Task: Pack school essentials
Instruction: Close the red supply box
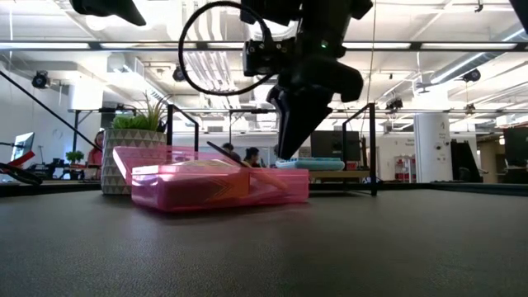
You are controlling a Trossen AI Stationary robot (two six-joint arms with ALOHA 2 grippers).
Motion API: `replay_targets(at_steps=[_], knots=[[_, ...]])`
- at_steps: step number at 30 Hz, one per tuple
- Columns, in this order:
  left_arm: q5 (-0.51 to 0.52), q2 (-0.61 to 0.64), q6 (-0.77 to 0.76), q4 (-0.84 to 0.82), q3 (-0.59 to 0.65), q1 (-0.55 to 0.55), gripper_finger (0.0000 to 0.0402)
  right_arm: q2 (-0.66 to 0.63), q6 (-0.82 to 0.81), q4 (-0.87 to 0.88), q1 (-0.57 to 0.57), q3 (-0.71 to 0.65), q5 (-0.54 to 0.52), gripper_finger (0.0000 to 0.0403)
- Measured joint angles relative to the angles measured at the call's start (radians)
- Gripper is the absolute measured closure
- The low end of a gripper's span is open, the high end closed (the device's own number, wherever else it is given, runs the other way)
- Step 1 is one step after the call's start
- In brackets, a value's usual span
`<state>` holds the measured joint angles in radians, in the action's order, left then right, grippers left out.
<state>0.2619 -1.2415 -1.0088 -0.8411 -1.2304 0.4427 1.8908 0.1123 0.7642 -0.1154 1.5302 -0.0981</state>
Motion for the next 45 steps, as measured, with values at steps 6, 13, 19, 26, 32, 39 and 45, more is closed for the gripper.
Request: replay_targets(at_steps=[6,13,19,26,32,39,45], knots=[[0.0,0.0,0.0,-0.008,0.0,0.0,0.0013,0.0,-0.014,0.019,0.005,0.0,0.0,0.0294],[0.0,0.0,0.0,-0.008,0.0,0.0,0.0013,0.0,0.093,0.016,0.005,-0.001,0.027,0.0234],[0.0,0.0,-0.001,-0.007,0.0,0.0,0.0013,0.01,0.125,0.015,0.021,-0.006,0.027,0.023],[0.0,0.0,-0.001,-0.007,0.0,0.0,0.0013,0.01,0.126,0.006,0.038,-0.035,0.072,0.0258],[0.0,0.0,-0.001,-0.007,0.0,0.0,0.0013,0.01,0.123,-0.03,0.041,-0.081,0.072,0.0283],[0.0,0.0,-0.001,-0.007,0.0,0.0,0.0013,0.01,0.107,-0.038,0.041,-0.085,0.072,0.0316],[0.0,0.0,-0.001,-0.007,0.0,0.0,0.0013,0.01,0.066,0.02,0.04,-0.085,0.073,0.0359]])
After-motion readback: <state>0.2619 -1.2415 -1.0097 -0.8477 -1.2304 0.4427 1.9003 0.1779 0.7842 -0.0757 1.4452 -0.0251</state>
